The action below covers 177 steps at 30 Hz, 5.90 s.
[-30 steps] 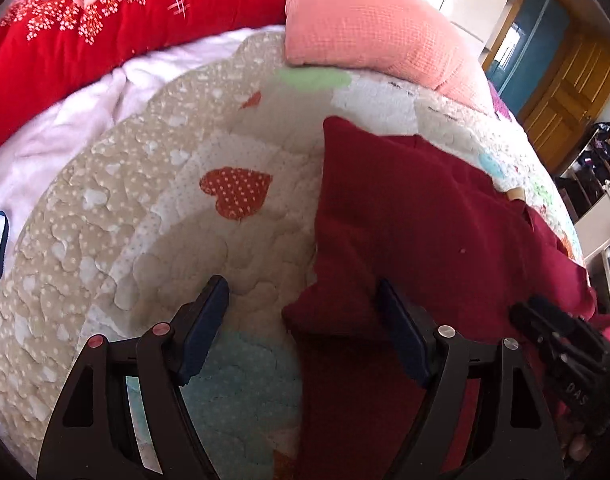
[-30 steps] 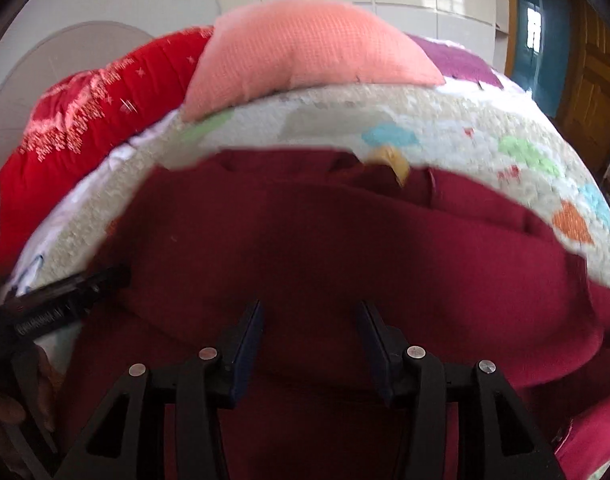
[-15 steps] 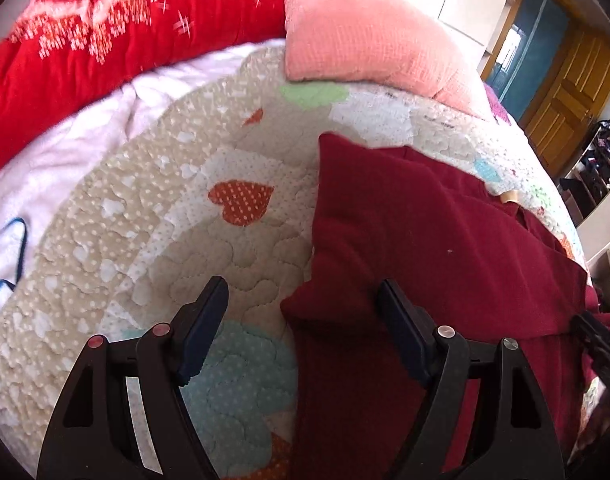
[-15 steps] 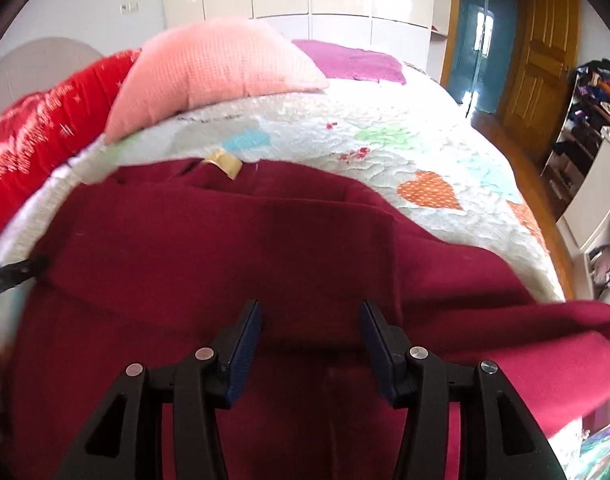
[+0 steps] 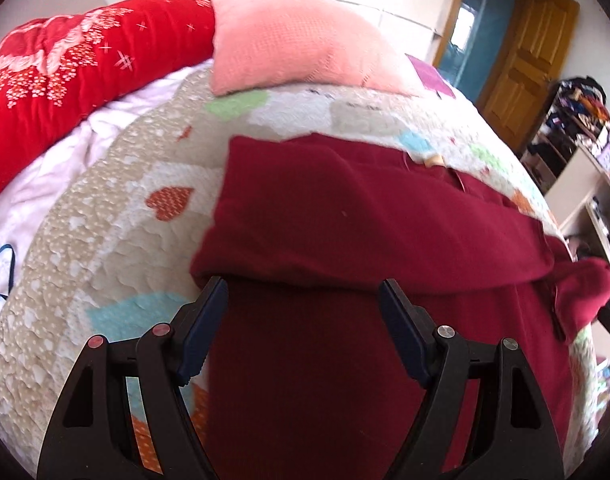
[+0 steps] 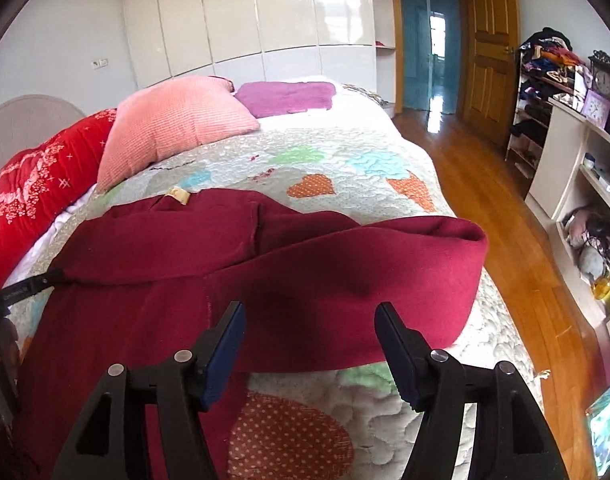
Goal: Fold small clothes
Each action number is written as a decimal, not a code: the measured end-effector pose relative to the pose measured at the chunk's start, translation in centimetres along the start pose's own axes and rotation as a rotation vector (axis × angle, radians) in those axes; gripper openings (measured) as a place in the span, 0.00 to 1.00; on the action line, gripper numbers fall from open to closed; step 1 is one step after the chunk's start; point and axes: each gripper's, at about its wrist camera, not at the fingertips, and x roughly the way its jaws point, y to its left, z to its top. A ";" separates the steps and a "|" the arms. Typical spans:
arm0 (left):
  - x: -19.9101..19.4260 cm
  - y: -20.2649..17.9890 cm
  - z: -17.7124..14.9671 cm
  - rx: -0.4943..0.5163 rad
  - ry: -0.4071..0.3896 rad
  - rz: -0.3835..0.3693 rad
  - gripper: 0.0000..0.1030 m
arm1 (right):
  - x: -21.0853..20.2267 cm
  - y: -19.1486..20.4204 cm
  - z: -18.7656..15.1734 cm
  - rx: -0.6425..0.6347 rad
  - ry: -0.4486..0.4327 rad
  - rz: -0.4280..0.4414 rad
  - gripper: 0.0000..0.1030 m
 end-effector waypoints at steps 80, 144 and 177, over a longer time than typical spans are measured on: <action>-0.8 7.8 0.4 -0.198 -0.105 -0.037 0.76 | 3.7 -0.1 0.8 -0.151 0.018 0.158 0.05; 2.1 5.3 -0.5 -0.104 -0.002 -0.028 0.76 | 9.1 1.3 4.8 0.011 0.085 0.081 0.14; -3.2 3.8 -2.2 -0.077 -0.080 -0.018 0.76 | -0.4 2.6 -0.6 -0.013 0.075 0.117 0.45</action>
